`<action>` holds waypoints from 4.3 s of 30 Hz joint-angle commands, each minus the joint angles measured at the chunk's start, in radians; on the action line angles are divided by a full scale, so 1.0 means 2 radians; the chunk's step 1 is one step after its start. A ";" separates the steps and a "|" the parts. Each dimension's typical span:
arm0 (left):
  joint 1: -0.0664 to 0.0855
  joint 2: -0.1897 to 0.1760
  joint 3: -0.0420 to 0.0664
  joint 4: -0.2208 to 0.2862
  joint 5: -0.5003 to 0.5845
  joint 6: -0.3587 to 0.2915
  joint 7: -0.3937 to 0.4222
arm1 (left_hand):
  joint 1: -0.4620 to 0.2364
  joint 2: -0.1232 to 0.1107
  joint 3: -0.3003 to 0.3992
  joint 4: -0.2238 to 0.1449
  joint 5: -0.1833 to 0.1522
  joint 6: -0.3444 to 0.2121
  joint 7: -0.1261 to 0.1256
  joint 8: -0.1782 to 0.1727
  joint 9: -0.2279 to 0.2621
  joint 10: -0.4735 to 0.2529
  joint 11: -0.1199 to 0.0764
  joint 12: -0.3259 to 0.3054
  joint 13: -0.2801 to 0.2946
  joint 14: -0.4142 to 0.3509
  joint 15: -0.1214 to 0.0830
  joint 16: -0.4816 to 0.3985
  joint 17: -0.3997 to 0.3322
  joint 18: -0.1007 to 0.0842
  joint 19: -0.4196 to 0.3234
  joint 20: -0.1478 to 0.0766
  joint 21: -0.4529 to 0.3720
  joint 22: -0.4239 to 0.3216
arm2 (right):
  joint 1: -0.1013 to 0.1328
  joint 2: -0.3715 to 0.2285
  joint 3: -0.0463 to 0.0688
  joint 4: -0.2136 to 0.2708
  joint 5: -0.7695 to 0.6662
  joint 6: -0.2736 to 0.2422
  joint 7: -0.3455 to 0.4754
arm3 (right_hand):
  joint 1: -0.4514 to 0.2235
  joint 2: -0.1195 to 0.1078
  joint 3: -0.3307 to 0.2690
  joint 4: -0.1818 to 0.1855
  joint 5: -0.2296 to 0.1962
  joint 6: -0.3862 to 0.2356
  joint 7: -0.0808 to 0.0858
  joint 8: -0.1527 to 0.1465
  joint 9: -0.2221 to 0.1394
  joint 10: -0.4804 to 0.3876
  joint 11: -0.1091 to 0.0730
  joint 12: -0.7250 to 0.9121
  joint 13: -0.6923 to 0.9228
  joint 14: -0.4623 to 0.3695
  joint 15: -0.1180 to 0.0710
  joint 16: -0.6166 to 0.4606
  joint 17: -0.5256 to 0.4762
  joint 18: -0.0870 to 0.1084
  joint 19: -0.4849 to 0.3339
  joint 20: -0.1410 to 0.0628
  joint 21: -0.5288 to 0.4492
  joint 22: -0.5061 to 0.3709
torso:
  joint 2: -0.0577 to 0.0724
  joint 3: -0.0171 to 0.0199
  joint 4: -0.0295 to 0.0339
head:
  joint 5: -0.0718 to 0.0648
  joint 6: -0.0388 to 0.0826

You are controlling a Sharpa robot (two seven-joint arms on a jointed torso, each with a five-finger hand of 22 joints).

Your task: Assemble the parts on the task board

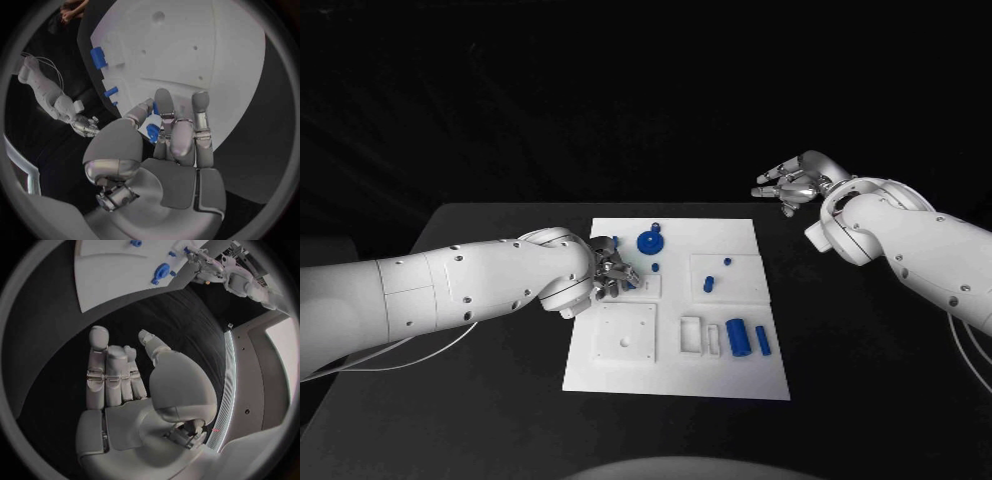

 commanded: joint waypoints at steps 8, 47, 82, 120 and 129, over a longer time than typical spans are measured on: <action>-0.003 0.004 -0.002 -0.001 0.000 0.012 -0.005 | 0.024 0.019 -0.003 0.001 -0.004 0.083 -0.067 -0.006 0.008 0.009 -0.016 0.005 -0.007 0.002 0.001 0.001 0.002 0.005 0.000 0.005 0.003 0.009 | -0.002 0.000 0.000 0.002 -0.005 0.019 -0.002 | 0.005 0.001 -0.006 0.003 -0.004 0.001 0.001 0.000 0.000 -0.003 0.001 -0.001 -0.001 -0.004 0.001 -0.003 -0.001 0.007 0.019 0.002 -0.001 0.004 | 0.000 -0.0003 0.0003 | -0.002 0.000; -0.003 0.001 -0.002 -0.013 0.004 0.047 0.010 | 0.036 -0.089 -0.098 0.144 -0.049 0.091 -0.070 -0.010 0.007 0.009 -0.016 0.002 -0.017 -0.001 -0.001 -0.008 -0.008 -0.001 0.002 0.001 -0.011 0.008 | -0.005 -0.004 0.000 0.000 -0.001 0.021 0.000 | 0.013 0.002 -0.031 0.006 -0.009 -0.006 0.002 0.000 0.000 -0.012 0.002 -0.012 -0.014 -0.009 0.002 -0.015 -0.012 0.009 0.018 0.003 -0.030 -0.006 | 0.000 -0.0004 0.0004 | -0.004 -0.003; 0.063 -0.021 0.031 -0.057 0.062 0.113 0.035 | 0.074 -0.029 -0.214 0.139 -0.038 0.002 -0.030 -0.019 -0.323 0.005 -0.001 -0.073 0.009 -0.031 0.003 -0.066 -0.097 -0.009 -0.001 -0.004 -0.051 0.006 | -0.011 0.000 0.000 -0.023 0.016 0.039 0.008 | 0.009 0.003 -0.036 0.011 0.003 -0.013 0.004 -0.001 0.000 -0.018 0.003 -0.019 -0.023 -0.013 0.002 -0.027 -0.024 0.010 0.016 0.004 -0.051 -0.016 | 0.001 -0.0016 -0.0013 | -0.002 0.010; 0.045 0.086 0.043 -0.277 0.007 0.169 0.053 | 0.048 -0.004 -0.244 0.136 -0.092 -0.030 -0.020 -0.019 -0.357 0.004 0.004 -0.096 0.023 -0.040 0.005 -0.075 -0.123 -0.009 0.003 -0.003 -0.066 0.008 | -0.011 0.012 0.000 -0.021 0.075 -0.031 0.064 | 0.000 -0.001 -0.026 0.012 0.057 -0.026 0.015 0.000 0.000 -0.068 0.029 -0.162 -0.313 -0.139 0.037 -0.162 -0.274 -0.011 -0.091 0.037 -0.122 -0.314 | 0.009 -0.0024 -0.0077 | 0.003 0.025; 0.037 0.094 0.043 -0.291 0.018 0.173 0.060 | 0.034 -0.056 -0.204 0.209 -0.130 -0.035 -0.020 -0.019 -0.362 0.005 0.004 -0.099 0.023 -0.042 0.004 -0.074 -0.122 -0.011 0.003 -0.006 -0.067 0.008 | -0.011 0.013 0.000 -0.021 0.086 -0.032 0.064 | 0.010 -0.006 -0.043 0.035 0.076 -0.034 0.024 0.002 0.001 -0.043 0.055 -0.341 -0.461 -0.126 0.073 -0.319 -0.498 0.000 -0.164 0.083 -0.102 -0.606 | 0.009 -0.0019 -0.0077 | 0.002 0.023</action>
